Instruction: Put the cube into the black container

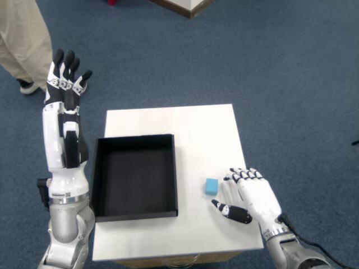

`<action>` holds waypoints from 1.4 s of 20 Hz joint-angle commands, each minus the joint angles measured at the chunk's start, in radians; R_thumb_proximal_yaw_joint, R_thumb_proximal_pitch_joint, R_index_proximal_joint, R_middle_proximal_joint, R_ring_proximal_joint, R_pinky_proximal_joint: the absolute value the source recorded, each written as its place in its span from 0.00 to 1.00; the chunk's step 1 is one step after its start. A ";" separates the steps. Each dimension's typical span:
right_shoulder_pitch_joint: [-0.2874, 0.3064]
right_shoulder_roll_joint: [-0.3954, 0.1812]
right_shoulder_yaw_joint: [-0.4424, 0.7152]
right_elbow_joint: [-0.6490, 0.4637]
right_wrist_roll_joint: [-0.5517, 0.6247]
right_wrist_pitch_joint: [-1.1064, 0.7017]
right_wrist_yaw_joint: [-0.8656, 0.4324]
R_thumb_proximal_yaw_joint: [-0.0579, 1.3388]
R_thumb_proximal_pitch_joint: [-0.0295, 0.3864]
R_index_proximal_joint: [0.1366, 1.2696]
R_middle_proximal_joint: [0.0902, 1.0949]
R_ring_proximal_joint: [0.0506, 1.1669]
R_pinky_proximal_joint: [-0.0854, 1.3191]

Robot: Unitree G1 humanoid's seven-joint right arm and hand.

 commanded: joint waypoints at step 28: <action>-0.050 0.037 -0.032 -0.049 0.017 0.045 0.006 0.42 0.09 0.32 0.14 0.18 0.20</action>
